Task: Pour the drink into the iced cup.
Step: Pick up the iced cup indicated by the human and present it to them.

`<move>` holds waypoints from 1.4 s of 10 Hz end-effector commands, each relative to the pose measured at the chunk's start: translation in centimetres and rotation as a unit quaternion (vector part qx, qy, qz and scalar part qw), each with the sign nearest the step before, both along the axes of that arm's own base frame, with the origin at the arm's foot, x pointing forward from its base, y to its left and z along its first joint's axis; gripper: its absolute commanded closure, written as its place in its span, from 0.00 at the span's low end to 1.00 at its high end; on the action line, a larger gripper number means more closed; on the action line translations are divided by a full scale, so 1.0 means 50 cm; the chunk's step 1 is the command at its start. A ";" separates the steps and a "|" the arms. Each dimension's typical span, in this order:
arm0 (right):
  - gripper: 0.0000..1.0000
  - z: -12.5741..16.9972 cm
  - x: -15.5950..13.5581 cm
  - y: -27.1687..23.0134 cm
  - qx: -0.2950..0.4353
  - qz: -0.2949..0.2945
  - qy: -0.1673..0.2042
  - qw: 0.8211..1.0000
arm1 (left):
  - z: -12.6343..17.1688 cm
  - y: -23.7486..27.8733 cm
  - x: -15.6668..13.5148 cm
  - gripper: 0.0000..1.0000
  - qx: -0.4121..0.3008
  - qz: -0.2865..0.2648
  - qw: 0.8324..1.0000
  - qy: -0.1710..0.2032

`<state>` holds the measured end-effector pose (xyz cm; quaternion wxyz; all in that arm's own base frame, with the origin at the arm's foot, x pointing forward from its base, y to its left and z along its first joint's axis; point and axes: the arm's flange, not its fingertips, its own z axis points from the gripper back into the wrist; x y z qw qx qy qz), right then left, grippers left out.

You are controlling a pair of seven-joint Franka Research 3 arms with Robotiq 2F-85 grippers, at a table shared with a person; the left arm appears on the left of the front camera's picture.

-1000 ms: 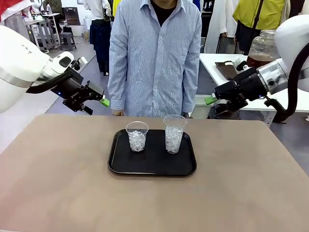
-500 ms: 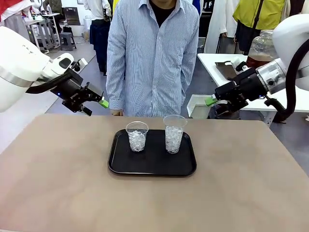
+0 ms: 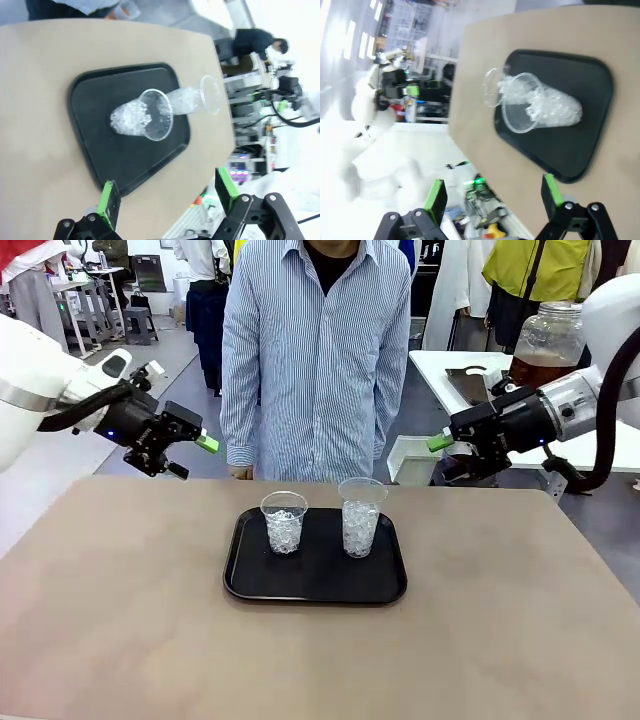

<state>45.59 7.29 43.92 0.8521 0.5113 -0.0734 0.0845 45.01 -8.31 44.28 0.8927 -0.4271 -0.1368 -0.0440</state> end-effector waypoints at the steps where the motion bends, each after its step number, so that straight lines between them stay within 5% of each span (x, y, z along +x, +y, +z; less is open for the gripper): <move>1: 0.00 0.000 0.033 -0.028 0.070 -0.028 0.055 0.996 | -0.021 0.028 0.011 0.00 -0.067 -0.005 0.998 0.015; 7: 0.00 -0.086 0.094 -0.075 0.183 -0.077 0.143 0.970 | -0.085 0.064 0.060 0.00 -0.200 -0.047 0.978 0.049; 9: 0.00 -0.107 0.116 -0.080 0.186 -0.079 0.156 0.967 | -0.095 0.069 0.103 0.00 -0.214 -0.066 0.968 0.113; 12: 0.00 -0.117 0.133 -0.081 0.183 -0.066 0.156 0.968 | -0.096 0.056 0.131 0.00 -0.226 -0.082 0.959 0.149; 14: 0.00 -0.130 0.119 -0.080 0.174 -0.074 0.148 0.971 | -0.112 0.059 0.108 0.00 -0.221 -0.067 0.966 0.118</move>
